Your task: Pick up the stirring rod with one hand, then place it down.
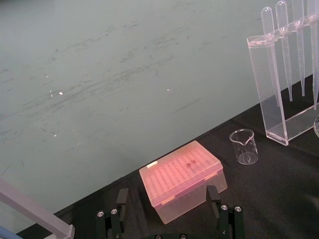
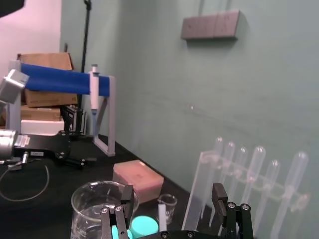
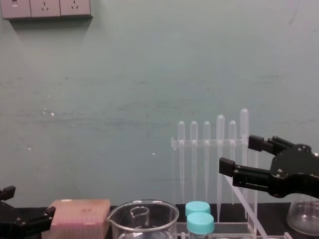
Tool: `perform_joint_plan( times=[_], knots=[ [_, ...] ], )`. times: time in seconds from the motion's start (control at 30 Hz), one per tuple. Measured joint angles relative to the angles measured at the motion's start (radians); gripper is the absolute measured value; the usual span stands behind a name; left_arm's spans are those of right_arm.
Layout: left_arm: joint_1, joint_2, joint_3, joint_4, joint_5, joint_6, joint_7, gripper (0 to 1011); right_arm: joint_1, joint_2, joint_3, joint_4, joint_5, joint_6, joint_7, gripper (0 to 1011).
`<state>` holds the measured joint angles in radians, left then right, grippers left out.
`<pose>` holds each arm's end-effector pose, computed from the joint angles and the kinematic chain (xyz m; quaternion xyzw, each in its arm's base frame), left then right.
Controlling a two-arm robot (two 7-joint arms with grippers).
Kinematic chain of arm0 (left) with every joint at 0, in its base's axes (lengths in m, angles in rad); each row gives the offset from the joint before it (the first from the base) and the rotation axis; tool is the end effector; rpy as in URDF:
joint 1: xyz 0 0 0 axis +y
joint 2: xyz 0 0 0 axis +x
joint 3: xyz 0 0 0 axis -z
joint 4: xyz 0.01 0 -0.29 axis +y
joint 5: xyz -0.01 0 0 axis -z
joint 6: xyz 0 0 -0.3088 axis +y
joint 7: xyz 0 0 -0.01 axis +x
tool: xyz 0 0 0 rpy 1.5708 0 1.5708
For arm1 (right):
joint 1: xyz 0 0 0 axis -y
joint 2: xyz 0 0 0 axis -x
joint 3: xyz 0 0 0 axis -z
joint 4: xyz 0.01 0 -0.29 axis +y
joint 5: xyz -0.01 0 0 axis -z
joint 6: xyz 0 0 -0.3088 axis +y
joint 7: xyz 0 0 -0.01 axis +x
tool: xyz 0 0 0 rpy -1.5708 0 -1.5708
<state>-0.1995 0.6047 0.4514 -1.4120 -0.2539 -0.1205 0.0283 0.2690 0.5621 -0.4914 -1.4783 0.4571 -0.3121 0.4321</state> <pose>0.3581 0.0827 -0.3023 0.1415 -0.1325 0.5799 0.7913 0.3730 -0.0448 -0.2683 0.0191 -0.1373 -0.3625 0.9216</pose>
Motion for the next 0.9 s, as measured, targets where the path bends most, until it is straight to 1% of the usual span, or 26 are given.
perform_joint_plan(
  times=[0.1, 0.13, 0.23, 0.27, 0.33, 0.37, 0.47, 0.57, 0.67, 0.7, 0.77, 0.9],
  knots=[
    [0.000, 0.000, 0.000, 0.000, 0.000, 0.000, 0.000, 1000, 0.002, -0.008, 0.010, 0.012, 0.019, 0.045, 0.005, 1003],
    [0.000, 0.000, 0.000, 0.000, 0.000, 0.000, 0.000, 1000, 0.002, -0.008, 0.010, 0.012, 0.019, 0.045, 0.005, 1003],
    [0.000, 0.000, 0.000, 0.000, 0.000, 0.000, 0.000, 1000, 0.009, -0.014, 0.013, 0.028, 0.032, 0.080, 0.019, 1003],
    [0.000, 0.000, 0.000, 0.000, 0.000, 0.000, 0.000, 1000, 0.016, -0.017, 0.012, 0.038, 0.041, 0.102, 0.034, 1003],
    [0.000, 0.000, 0.000, 0.000, 0.000, 0.000, 0.000, 1000, 0.024, -0.020, 0.011, 0.049, 0.049, 0.122, 0.049, 1003],
    [0.000, 0.000, 0.000, 0.000, 0.000, 0.000, 0.000, 1000, 0.031, -0.023, 0.008, 0.060, 0.056, 0.140, 0.068, 1003],
    [0.000, 0.000, 0.000, 0.000, 0.000, 0.000, 0.000, 1000, 0.046, -0.029, 0.004, 0.079, 0.065, 0.169, 0.099, 1003],
    [0.000, 0.000, 0.000, 0.000, 0.000, 0.000, 0.000, 1000, 0.055, -0.034, 0.001, 0.091, 0.070, 0.194, 0.115, 1003],
    [0.000, 0.000, 0.000, 0.000, 0.000, 0.000, 0.000, 1000, 0.065, -0.043, 0.001, 0.110, 0.080, 0.241, 0.131, 1003],
    [0.000, 0.000, 0.000, 0.000, 0.000, 0.000, 0.000, 1000, 0.065, -0.043, 0.001, 0.110, 0.080, 0.241, 0.131, 1003],
    [0.000, 0.000, 0.000, 0.000, 0.000, 0.000, 0.000, 1000, 0.068, -0.049, 0.005, 0.116, 0.081, 0.266, 0.133, 1003],
    [0.000, 0.000, 0.000, 0.000, 0.000, 0.000, 0.000, 1000, 0.065, -0.053, 0.011, 0.116, 0.073, 0.278, 0.125, 1003]
  ],
)
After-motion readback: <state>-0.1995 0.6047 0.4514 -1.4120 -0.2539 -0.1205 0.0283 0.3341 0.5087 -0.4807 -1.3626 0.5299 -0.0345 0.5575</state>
